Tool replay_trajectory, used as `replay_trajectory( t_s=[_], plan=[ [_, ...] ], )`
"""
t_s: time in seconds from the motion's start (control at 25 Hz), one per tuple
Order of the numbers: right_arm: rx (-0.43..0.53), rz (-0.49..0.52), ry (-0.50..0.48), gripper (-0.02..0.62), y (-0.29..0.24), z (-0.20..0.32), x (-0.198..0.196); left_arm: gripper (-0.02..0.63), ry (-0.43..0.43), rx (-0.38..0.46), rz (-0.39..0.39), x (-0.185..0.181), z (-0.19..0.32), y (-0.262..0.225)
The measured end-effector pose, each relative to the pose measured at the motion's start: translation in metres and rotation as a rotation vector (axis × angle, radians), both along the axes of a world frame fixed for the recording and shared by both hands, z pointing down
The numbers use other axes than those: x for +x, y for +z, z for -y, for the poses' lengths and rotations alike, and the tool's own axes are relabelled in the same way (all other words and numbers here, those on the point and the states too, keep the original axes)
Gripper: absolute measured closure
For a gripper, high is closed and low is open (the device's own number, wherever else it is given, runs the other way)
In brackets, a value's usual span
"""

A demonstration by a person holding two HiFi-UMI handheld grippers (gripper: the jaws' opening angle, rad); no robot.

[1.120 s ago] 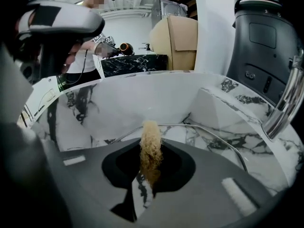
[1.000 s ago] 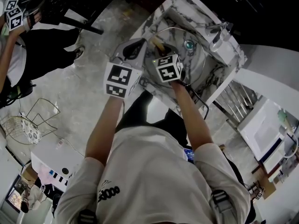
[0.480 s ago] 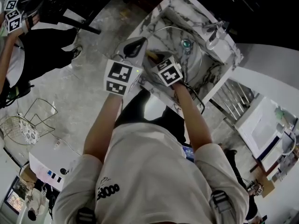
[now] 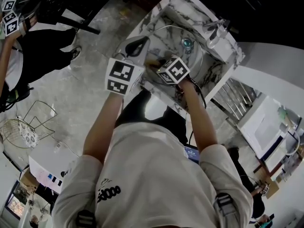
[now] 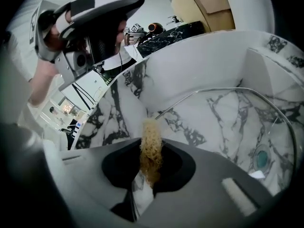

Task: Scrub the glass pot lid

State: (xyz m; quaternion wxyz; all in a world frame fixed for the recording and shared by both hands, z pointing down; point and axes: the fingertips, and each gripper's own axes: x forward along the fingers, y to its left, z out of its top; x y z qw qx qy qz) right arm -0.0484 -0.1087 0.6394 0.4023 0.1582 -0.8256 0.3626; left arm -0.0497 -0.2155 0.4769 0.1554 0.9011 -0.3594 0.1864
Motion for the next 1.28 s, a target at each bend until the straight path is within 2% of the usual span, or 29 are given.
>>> replay_trajectory(
  t_s=[0.36,0.56,0.72,1.08,1.28],
  plan=[
    [-0.110,-0.044,-0.153,0.546,0.003,-0.034,0.015,0.595,0.012,0.004,0.004,0.003,-0.001,0.000],
    [-0.161,-0.076,-0.205,0.546,0.006,-0.052,0.030,0.595,0.022,-0.008,0.006,0.009,-0.006,0.000],
    [-0.178,-0.113,-0.243,0.546,0.008,-0.059,0.044,0.595,0.031,-0.008,0.008,0.012,-0.009,0.001],
    [-0.189,-0.260,-0.334,0.546,0.012,-0.074,0.087,0.595,0.039,0.001,0.010,0.014,-0.011,0.000],
    [-0.182,-0.342,-0.339,0.546,0.014,-0.077,0.119,0.595,0.050,-0.002,0.008,0.019,-0.013,0.000]
  ],
)
